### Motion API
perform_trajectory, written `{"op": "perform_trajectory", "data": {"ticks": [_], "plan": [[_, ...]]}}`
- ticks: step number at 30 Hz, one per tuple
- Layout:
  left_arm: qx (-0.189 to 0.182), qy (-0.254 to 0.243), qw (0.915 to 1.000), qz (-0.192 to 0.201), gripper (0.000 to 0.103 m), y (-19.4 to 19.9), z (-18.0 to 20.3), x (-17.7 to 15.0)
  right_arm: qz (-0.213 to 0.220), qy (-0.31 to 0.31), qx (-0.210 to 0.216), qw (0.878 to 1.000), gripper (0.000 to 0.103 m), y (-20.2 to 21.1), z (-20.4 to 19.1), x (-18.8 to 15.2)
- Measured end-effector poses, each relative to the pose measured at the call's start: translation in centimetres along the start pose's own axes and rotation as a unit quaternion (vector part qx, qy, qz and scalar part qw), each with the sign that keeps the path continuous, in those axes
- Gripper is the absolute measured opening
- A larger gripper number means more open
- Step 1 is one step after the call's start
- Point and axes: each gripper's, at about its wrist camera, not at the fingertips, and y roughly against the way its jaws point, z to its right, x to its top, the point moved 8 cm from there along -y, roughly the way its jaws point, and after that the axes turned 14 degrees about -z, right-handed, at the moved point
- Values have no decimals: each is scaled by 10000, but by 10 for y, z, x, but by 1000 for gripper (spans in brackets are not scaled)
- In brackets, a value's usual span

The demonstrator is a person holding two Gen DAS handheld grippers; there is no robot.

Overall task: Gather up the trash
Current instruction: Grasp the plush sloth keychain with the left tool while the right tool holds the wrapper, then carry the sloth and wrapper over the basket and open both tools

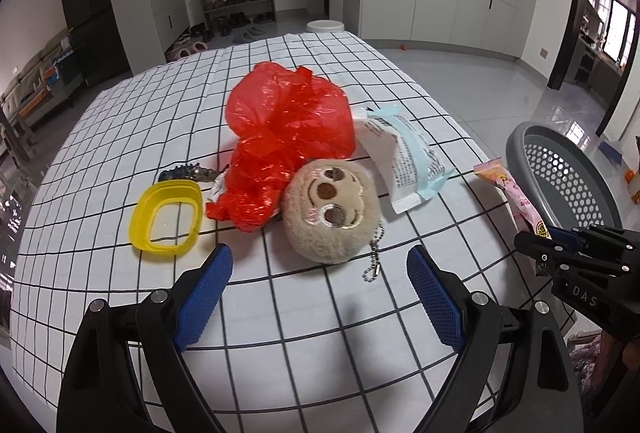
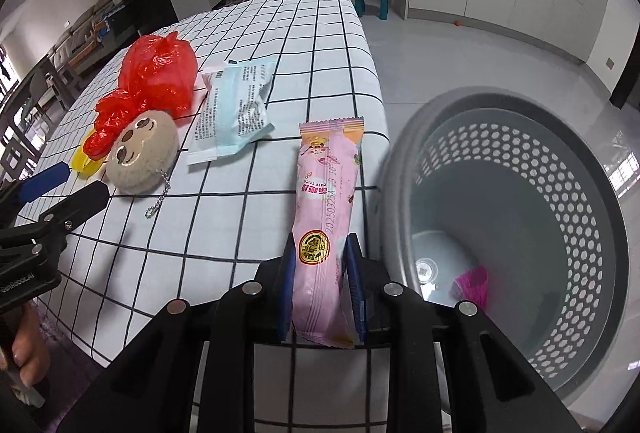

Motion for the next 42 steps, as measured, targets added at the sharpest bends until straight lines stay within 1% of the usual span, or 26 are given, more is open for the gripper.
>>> {"op": "perform_trajectory", "data": {"ticks": [6, 14, 19, 20, 22, 23, 24, 27, 34, 38, 42], "plan": [[-24, -9, 10000, -29, 87, -6, 7, 4, 136, -15, 205, 9997, 23, 12, 0, -4], [37, 222, 9997, -114, 87, -26, 3, 21, 221, -5, 429, 9988, 23, 18, -3, 0], [0, 279, 9993, -261, 87, -40, 5, 29, 230, -70, 521, 9984, 23, 20, -1, 1], [-3, 282, 9992, -291, 86, -43, 6, 29, 225, -87, 529, 9983, 22, 20, 0, 1], [28, 264, 9990, -354, 77, -47, 8, 29, 229, -104, 540, 9982, 22, 21, 1, 0], [32, 241, 9989, -405, 66, -50, 10, 29, 231, -113, 537, 9982, 22, 21, 1, 0], [26, 232, 9988, -441, 62, -51, 10, 28, 231, -124, 534, 9982, 22, 21, 2, -1], [-28, 225, 9988, -426, 56, -50, 11, 25, 232, -150, 533, 9982, 23, 22, 4, -1], [-16, 50, 9997, -222, 55, -27, 15, 8, 327, -226, 514, 9979, 23, 30, 13, -4], [-98, -101, 9999, -64, 55, -10, 28, 4, 402, -321, 473, 9976, 23, 37, 22, -9], [-284, -351, 9990, 61, 55, 8, 52, 1, 458, -482, 381, 9971, 22, 42, 37, -18]]}}
